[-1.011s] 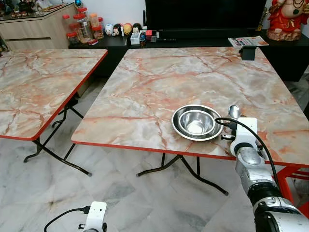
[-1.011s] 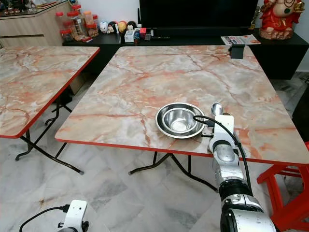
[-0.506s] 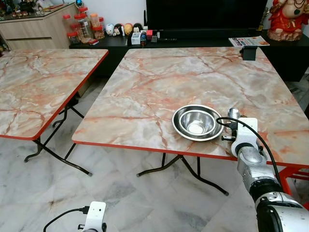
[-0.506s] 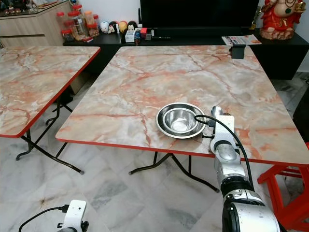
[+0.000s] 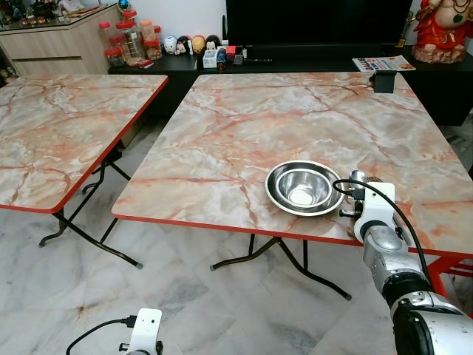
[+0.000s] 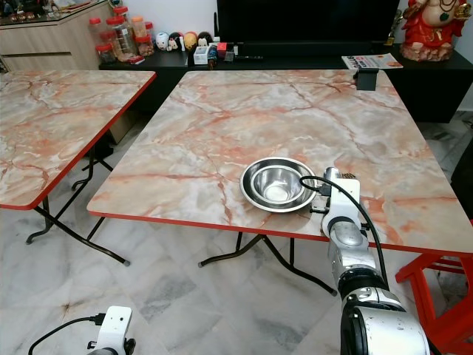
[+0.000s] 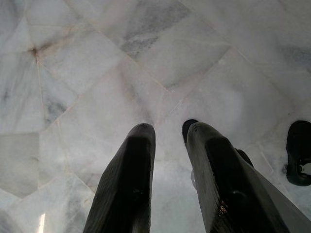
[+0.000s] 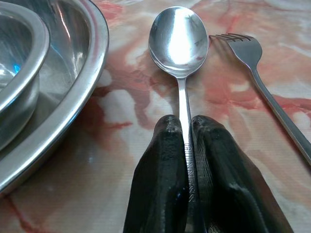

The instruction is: Setting the table

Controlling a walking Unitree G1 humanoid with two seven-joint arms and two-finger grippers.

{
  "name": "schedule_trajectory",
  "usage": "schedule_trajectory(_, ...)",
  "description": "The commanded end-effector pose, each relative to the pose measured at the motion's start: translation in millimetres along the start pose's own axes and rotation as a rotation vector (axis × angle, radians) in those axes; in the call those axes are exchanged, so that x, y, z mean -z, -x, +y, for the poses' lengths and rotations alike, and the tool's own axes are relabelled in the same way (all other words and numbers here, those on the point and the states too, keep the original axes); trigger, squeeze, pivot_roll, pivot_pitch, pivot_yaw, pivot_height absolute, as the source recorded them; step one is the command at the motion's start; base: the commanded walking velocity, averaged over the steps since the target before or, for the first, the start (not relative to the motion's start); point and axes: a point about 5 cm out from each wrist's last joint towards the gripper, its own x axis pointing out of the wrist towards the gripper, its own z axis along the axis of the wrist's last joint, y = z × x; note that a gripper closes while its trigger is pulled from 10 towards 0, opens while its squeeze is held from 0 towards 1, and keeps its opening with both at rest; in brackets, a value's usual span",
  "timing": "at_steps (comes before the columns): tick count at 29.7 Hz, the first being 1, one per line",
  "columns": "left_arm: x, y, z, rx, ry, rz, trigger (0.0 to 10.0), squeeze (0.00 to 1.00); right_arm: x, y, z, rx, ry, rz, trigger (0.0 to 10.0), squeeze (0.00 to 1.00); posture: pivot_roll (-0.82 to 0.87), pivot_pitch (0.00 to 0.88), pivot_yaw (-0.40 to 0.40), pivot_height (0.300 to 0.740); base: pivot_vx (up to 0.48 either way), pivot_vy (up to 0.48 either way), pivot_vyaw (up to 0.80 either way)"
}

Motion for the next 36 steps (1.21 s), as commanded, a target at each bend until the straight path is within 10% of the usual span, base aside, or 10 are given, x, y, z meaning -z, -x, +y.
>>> schedule_trajectory(1, 2.0, 0.5, 6.3, -0.011, 0.000, 0.013, 10.0, 0.00, -8.4, -1.6, 1.5, -0.007, -0.008, -0.016, 10.0, 0.07, -0.10, 0.000, 0.079, 0.740, 0.000, 0.000, 0.00)
schedule_trajectory(20, 2.3, 0.6, 7.5, -0.013, -0.003, 0.014, 10.0, 0.00, -9.1, -1.8, -0.8, 0.014, -0.016, -0.024, 10.0, 0.17, -0.09, 0.000, 0.083, 0.740, 0.000, 0.000, 0.00)
schedule_trajectory(23, 1.9, 0.6, 7.7, -0.014, -0.005, 0.013, 10.0, 0.00, -10.9, -2.0, -0.9, 0.016, -0.026, -0.030, 10.0, 0.54, -0.09, 0.000, 0.083, 0.740, 0.000, 0.000, 0.00)
schedule_trajectory(27, 1.6, 0.5, 7.9, -0.015, -0.004, 0.012, 10.0, 0.00, -11.2, -2.1, -1.1, 0.018, -0.023, -0.030, 10.0, 0.50, -0.09, 0.000, 0.083, 0.740, 0.000, 0.000, 0.00)
schedule_trajectory(28, 1.7, 0.6, 8.0, -0.017, -0.005, 0.012, 10.0, 0.00, -11.4, -2.2, -1.0, 0.019, -0.025, -0.031, 10.0, 0.00, -0.09, 0.000, 0.082, 0.740, 0.000, 0.000, 0.00)
schedule_trajectory(30, 1.7, 0.6, 8.2, -0.017, -0.005, 0.012, 10.0, 0.00, -11.5, -2.2, -1.0, 0.019, -0.026, -0.031, 10.0, 0.00, -0.09, 0.000, 0.082, 0.740, 0.000, 0.000, 0.00)
schedule_trajectory(32, 1.7, 0.6, 8.1, -0.018, -0.005, 0.012, 10.0, 0.00, -11.8, -2.3, -0.6, 0.016, -0.033, -0.033, 10.0, 0.08, -0.09, 0.000, 0.081, 0.740, 0.000, 0.000, 0.00)
schedule_trajectory(33, 1.5, 0.5, 7.9, -0.017, -0.004, 0.012, 10.0, 0.00, -12.2, -2.3, -0.1, 0.011, -0.039, -0.035, 10.0, 1.00, -0.09, 0.000, 0.082, 0.740, 0.000, 0.000, 0.00)
schedule_trajectory(35, 1.4, 0.5, 7.7, -0.016, -0.003, 0.011, 10.0, 0.00, -12.7, -2.4, 0.2, 0.010, -0.038, -0.036, 10.0, 1.00, -0.09, 0.000, 0.080, 0.740, 0.000, 0.000, 0.00)
schedule_trajectory(36, 1.1, 0.4, 7.4, -0.016, -0.003, 0.011, 10.0, 0.00, -13.4, -2.5, 0.2, 0.013, -0.034, -0.037, 10.0, 0.56, -0.09, 0.000, 0.081, 0.740, 0.000, 0.000, 0.00)
